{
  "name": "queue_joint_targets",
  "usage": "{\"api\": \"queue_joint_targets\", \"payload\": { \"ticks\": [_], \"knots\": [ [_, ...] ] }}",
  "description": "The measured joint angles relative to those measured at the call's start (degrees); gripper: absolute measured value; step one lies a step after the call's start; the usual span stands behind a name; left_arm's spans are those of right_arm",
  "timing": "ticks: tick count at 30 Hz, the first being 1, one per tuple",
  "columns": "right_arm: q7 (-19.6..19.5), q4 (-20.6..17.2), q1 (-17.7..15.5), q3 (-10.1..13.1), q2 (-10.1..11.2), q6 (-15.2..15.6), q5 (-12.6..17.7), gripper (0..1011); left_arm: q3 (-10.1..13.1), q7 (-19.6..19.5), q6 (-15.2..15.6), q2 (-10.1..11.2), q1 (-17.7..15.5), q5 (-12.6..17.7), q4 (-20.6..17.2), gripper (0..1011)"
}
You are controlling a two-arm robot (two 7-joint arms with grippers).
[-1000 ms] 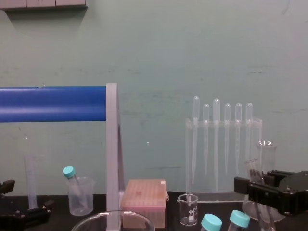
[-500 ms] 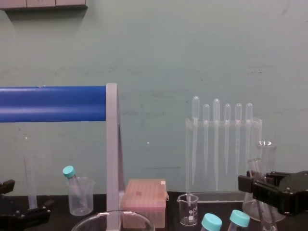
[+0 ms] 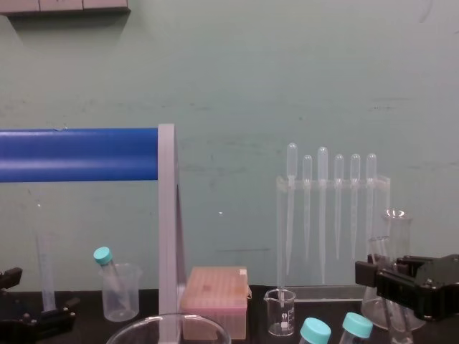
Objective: Hold the test tube with one hand and immerse one end into the beaker, then return it to the test tube rack.
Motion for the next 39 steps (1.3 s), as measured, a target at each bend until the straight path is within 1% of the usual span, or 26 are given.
{"api": "queue_joint_targets", "payload": {
  "ticks": [8,14,17,22,24,25,27,29,30,34,39],
  "knots": [
    [0.5,-0.9,-0.4,0.9,-0.1,-0.8,1.7,226,0.0,0.0,0.0,0.0,0.0,0.0,0.0,1000],
    [0.8,-2.4,-0.6,2.2,-0.1,-2.6,3.1,226,0.0,0.0,0.0,0.0,0.0,0.0,0.0,1000],
    [0.9,-3.0,-0.1,2.8,-0.2,-3.9,3.5,226,0.0,0.0,0.0,0.0,0.0,0.0,0.0,1000],
    [1.5,-2.9,1.5,3.0,-0.6,-5.4,3.5,226,0.0,0.0,0.0,0.0,0.0,0.0,0.0,1000],
    [2.0,-2.4,2.7,2.8,-1.0,-5.9,3.6,225,0.0,0.0,0.0,0.0,0.0,0.0,0.0,1000],
    [2.0,-2.4,2.7,2.8,-1.0,-5.9,3.6,225,0.0,0.0,0.0,0.0,0.0,0.0,0.0,1000],
    [2.6,-1.1,4.3,2.4,-1.9,-6.5,3.8,226,0.0,0.0,0.0,0.0,0.0,0.0,0.0,1000],
    [2.8,-0.3,5.2,2.1,-2.3,-6.6,3.9,226,0.0,0.0,0.0,0.0,0.0,0.0,0.0,1000],
    [3.1,0.7,6.1,1.8,-2.9,-6.6,4.2,226,0.0,0.0,0.0,0.0,0.0,0.0,0.0,1000],
    [3.7,2.8,8.0,0.8,-4.0,-6.1,5.0,226,0.0,0.0,0.0,0.0,0.0,0.0,0.0,1000],
    [4.3,5.3,9.7,-0.4,-5.0,-5.6,5.3,225,0.0,0.0,0.0,0.0,0.0,0.0,0.0,1000]
  ]
}}
